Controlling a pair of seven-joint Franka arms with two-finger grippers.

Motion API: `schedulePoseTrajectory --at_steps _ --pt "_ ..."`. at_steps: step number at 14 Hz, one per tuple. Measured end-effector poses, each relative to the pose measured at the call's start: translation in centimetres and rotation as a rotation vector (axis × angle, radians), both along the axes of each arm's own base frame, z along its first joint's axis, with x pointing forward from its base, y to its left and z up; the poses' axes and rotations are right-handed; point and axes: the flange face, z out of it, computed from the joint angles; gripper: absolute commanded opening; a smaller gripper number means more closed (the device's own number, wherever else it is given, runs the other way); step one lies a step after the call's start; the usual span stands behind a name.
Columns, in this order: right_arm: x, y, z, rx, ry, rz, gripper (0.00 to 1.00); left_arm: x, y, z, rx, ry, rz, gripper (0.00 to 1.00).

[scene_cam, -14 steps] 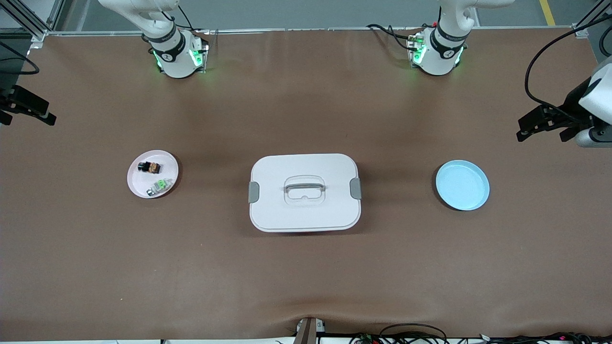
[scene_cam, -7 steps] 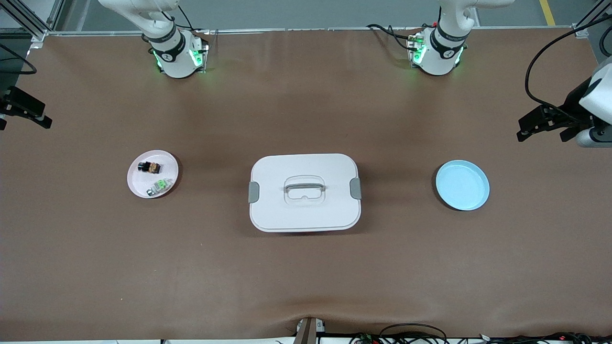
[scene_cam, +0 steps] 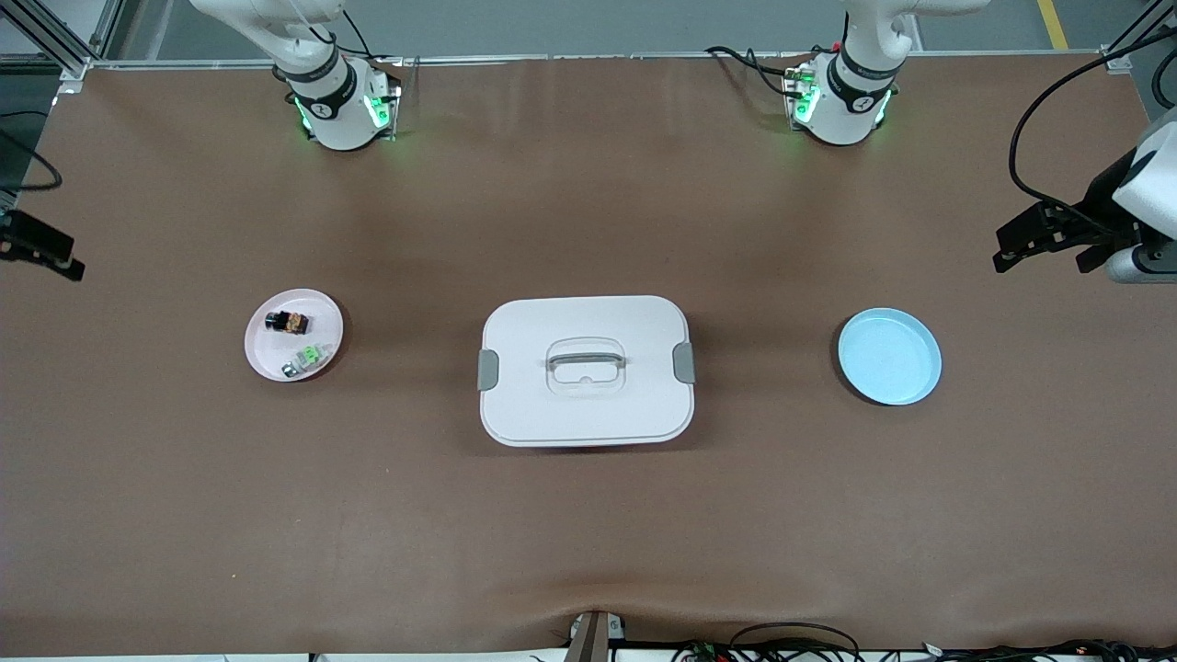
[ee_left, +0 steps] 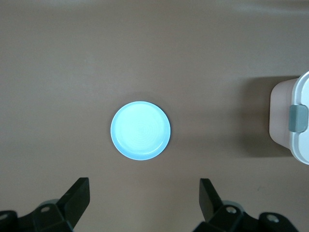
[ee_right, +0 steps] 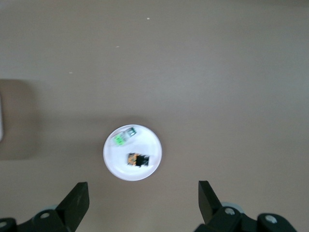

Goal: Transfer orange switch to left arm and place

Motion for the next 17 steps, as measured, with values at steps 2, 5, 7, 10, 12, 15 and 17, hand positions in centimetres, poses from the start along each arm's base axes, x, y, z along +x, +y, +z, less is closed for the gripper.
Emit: schedulePoseTrajectory --at_steps 2,5,7,10,12,15,17 --pt "1.2 -0.3 -2.4 -0.009 0.037 0.001 1.00 0.0 0.0 0.0 0.000 0.000 0.000 1.00" --pt "2.1 -0.5 -4.4 -0.020 0.064 0.007 1.00 0.0 -0.1 0.0 0.000 -0.001 -0.001 1.00" --pt "2.4 -1.0 -5.2 -0.023 0.076 0.001 1.00 0.0 -0.1 0.1 0.000 -0.002 -0.002 1.00" --pt "3.9 -3.0 -8.3 -0.033 0.083 -0.004 1.00 0.0 -0.3 0.1 0.000 -0.001 -0.005 1.00" --pt "4.5 -4.6 -10.5 -0.030 0.103 -0.008 1.00 -0.1 -0.3 0.0 0.000 0.004 -0.005 1.00" --pt "4.7 -4.9 -13.6 0.006 0.140 -0.033 1.00 -0.2 -0.3 -0.1 0.001 0.017 -0.005 1.00" --pt "4.3 -5.0 -16.7 0.064 0.157 -0.085 1.00 -0.2 -0.3 -0.3 0.001 0.023 -0.006 1.00"
